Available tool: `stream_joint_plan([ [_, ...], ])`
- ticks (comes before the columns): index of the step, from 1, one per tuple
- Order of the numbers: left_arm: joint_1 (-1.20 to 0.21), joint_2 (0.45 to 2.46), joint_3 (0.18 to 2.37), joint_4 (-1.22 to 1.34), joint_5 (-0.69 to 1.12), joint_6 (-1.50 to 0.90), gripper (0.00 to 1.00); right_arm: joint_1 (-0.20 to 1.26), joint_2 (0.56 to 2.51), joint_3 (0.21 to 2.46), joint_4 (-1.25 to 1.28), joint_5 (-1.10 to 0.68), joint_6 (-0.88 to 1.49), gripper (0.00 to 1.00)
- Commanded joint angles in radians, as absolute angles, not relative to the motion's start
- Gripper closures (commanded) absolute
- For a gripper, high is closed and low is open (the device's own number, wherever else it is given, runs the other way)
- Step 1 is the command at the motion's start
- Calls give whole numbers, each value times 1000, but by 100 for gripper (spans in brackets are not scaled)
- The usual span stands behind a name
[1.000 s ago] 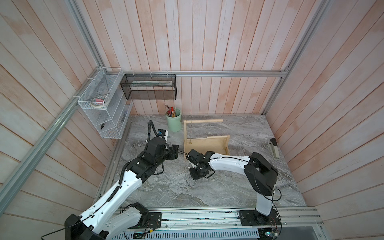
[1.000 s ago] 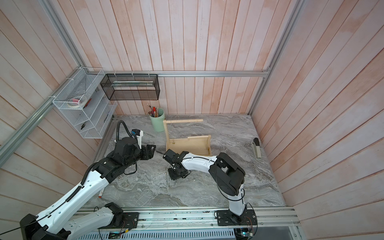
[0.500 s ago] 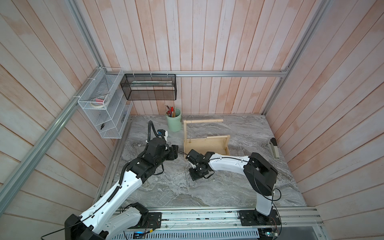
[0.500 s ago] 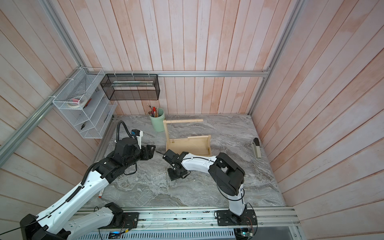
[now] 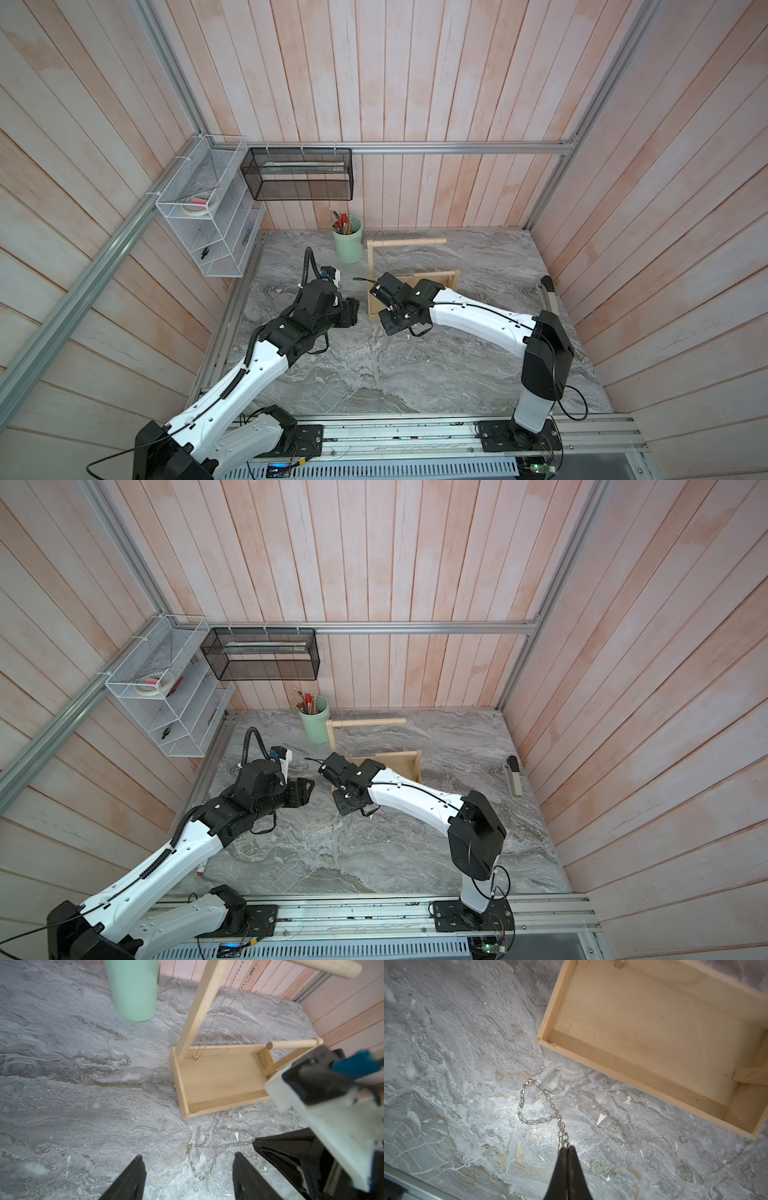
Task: Hang the necklace on the jewelry display stand
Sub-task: Pick up the necklace from the center of the board.
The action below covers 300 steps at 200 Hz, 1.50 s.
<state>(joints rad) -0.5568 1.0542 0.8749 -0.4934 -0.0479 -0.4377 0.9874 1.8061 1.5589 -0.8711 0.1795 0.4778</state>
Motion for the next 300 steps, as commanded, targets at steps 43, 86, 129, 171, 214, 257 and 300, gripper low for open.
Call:
stream_joint_plan([
  [43,-624,1111,895,-299,129,-405,31,985,1789,1835,-1088,360,396,100],
  [86,-643,1148,936,-240,140,-378,31,982,1807,1990,-1140,387,354,100],
  [129,-644,1195,982,-183,152,-339,31,982,1793,2028,-1135,397,327,100],
  [171,-644,1237,1024,-160,141,-306,31,983,1786,2059,-1143,422,314,100],
  [214,-644,1270,1053,-149,143,-288,31,982,1773,2079,-1123,415,313,100],
  [257,-644,1306,1066,-120,141,-283,31,982,1760,2084,-1107,400,310,100],
  [300,-644,1360,1096,-86,169,-275,31,982,1755,2071,-1088,400,305,100],
])
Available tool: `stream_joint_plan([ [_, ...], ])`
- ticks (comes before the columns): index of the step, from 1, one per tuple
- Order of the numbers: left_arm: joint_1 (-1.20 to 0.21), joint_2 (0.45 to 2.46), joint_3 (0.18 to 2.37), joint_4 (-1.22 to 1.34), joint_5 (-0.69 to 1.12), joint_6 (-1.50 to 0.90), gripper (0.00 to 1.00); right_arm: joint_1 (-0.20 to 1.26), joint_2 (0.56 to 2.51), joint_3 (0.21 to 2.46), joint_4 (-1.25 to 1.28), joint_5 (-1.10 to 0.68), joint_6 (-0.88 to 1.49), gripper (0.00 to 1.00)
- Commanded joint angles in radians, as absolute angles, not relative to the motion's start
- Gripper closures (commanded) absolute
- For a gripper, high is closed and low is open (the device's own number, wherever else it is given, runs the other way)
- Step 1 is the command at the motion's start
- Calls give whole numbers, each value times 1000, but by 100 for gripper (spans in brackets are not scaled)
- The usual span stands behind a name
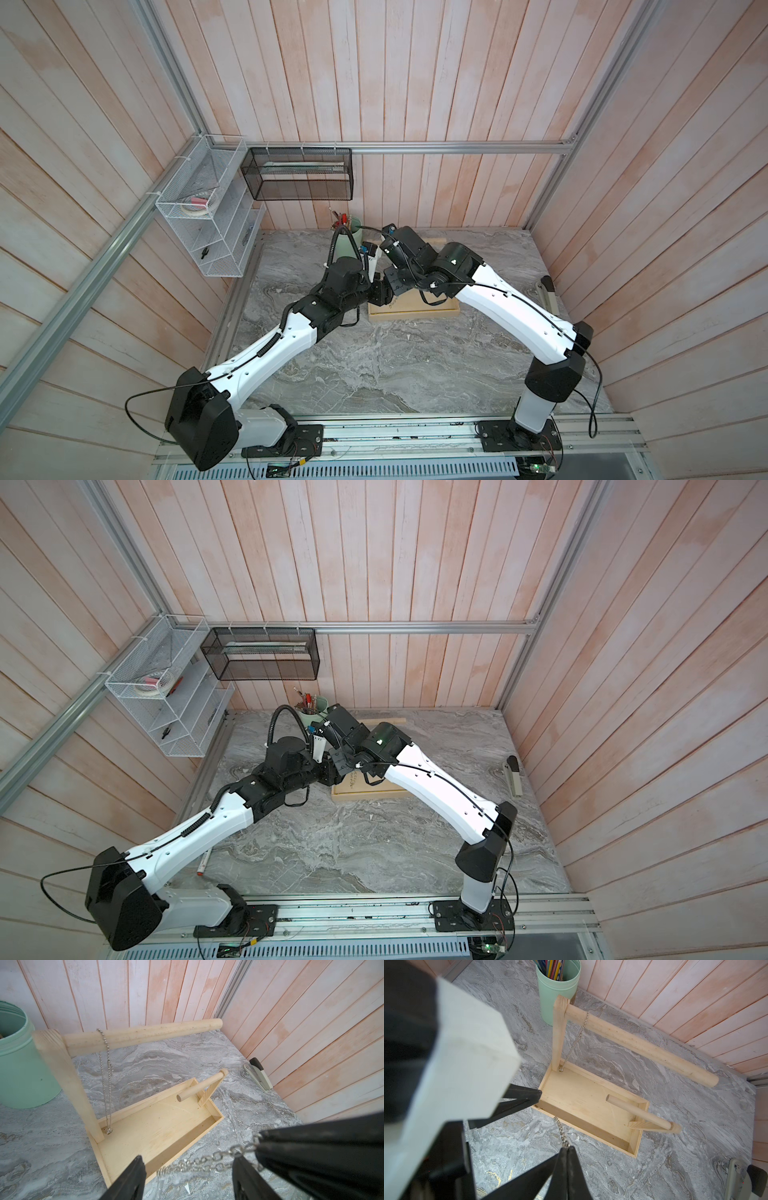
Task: Hang the necklace on the jewelry display stand
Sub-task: Pick up the necklace from the center of the board.
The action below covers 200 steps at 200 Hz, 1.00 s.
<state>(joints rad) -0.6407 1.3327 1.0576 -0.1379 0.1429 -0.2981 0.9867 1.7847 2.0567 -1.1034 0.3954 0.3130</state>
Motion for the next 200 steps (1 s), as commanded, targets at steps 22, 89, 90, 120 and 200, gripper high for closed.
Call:
stream_joint_plan([
  [22,-644,1393,1113,-69,174,-272,31,983,1748,2074,-1077,398,303,100],
  [89,-643,1440,1159,-43,171,-255,80,950,1684,2016,-1006,418,277,100],
  [90,-644,1440,1160,-43,171,-254,81,949,1682,2013,-1003,416,276,100],
  [120,-643,1450,1206,-50,143,-244,100,904,1633,1910,-889,392,257,100],
  [200,-644,1593,1497,-152,194,-193,100,708,1535,1713,-632,314,201,100],
])
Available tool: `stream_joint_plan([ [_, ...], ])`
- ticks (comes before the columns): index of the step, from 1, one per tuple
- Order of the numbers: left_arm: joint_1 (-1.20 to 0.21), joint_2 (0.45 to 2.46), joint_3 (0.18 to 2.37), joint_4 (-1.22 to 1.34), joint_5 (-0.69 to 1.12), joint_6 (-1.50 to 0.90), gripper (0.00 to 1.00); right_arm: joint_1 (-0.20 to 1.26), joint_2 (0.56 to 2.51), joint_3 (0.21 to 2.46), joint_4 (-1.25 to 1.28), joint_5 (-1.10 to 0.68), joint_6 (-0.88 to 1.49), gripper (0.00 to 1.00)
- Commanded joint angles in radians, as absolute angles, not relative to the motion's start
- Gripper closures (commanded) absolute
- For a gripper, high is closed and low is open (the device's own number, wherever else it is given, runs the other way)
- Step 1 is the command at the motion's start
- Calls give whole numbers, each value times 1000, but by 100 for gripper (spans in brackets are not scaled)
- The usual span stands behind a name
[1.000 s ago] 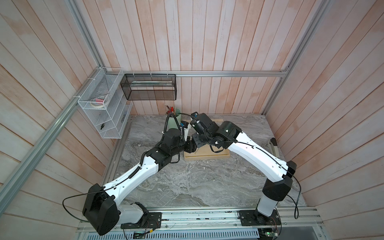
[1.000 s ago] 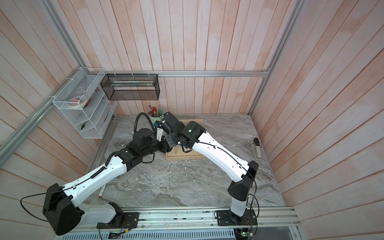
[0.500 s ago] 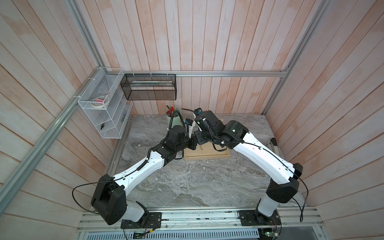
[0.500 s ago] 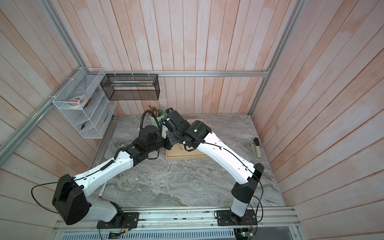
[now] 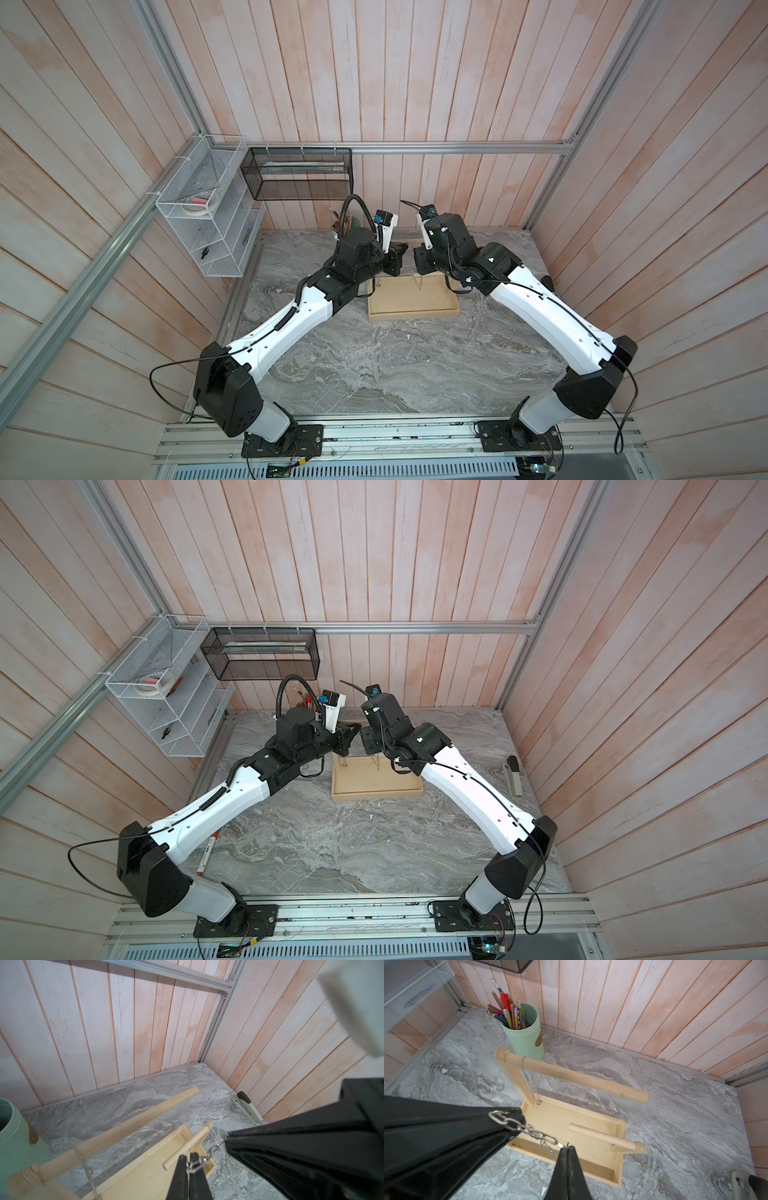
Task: Hang the necklace on the jewelry display stand
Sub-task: Pick up the necklace from the center of the board, then hang the necklace on the stand.
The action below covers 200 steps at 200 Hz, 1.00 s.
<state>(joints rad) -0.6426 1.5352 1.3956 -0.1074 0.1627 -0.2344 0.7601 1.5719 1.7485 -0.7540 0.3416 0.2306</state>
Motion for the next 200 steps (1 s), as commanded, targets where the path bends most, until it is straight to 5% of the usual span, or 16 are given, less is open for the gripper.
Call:
stream_joint_plan([
  [1,-644,1596,1504,-154,195,-192,100,705,1534,1713,-629,314,201,100],
  [141,-687,2112,2249,-448,254,-129,100,407,1531,1477,-298,190,202,100],
  [200,-684,2181,2328,-466,230,-136,100,370,1594,1481,-246,143,207,100],
])
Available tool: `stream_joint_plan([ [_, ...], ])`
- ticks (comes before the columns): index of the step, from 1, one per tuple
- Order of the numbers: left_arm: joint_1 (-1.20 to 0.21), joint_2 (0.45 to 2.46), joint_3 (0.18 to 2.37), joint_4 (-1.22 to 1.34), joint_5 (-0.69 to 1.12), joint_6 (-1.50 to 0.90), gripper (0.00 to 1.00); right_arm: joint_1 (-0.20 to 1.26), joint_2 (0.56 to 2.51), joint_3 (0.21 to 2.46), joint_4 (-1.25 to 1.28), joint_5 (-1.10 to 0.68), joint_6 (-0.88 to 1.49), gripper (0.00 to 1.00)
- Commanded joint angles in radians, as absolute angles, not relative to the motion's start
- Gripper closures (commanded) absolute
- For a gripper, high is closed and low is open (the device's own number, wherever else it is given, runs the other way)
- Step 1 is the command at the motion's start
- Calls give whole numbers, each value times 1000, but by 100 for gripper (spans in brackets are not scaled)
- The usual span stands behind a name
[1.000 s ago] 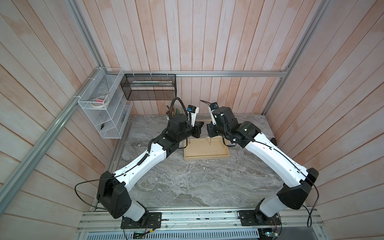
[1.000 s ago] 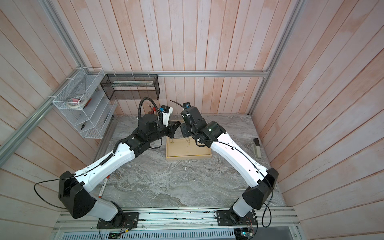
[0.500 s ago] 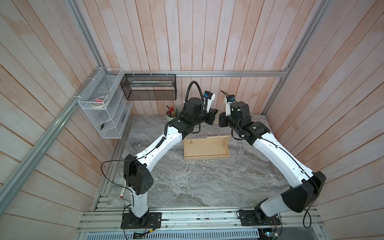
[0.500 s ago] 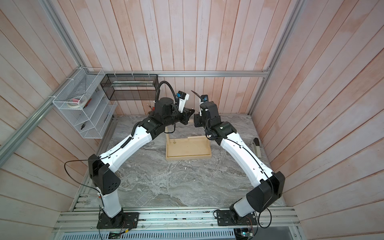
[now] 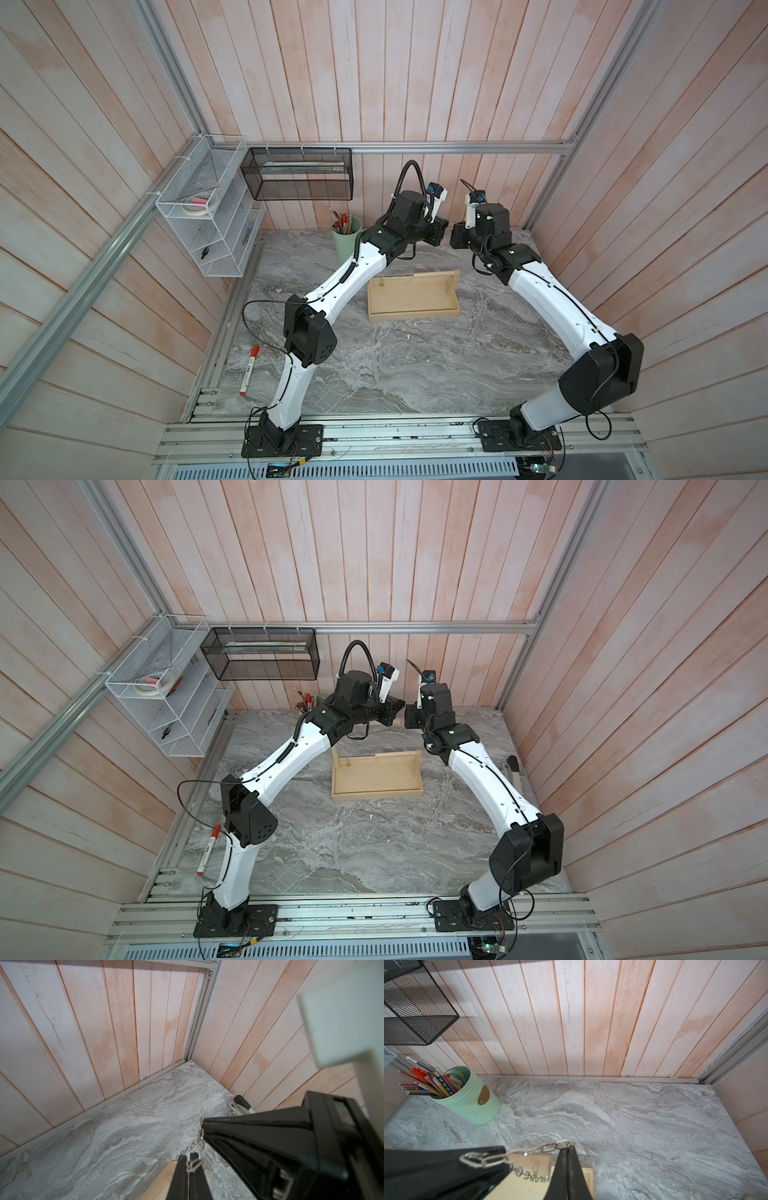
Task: Hang the necklace on the jewelry display stand
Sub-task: Hang the necklace on the stand.
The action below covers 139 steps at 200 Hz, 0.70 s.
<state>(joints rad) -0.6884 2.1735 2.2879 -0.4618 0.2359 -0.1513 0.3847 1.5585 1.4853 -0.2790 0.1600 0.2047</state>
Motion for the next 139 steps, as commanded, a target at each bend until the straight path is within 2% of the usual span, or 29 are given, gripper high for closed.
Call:
stream_joint_plan([
  [1,-684,2180,2327,-466,230,-136,100,369,1595,1482,-245,141,206,100],
  [66,-661,2105,2185,-403,189,-156,100,373,1646,1497,-182,22,217,100],
  [139,-629,1964,1970,-335,146,-159,100,432,1677,1534,-179,-12,174,100],
])
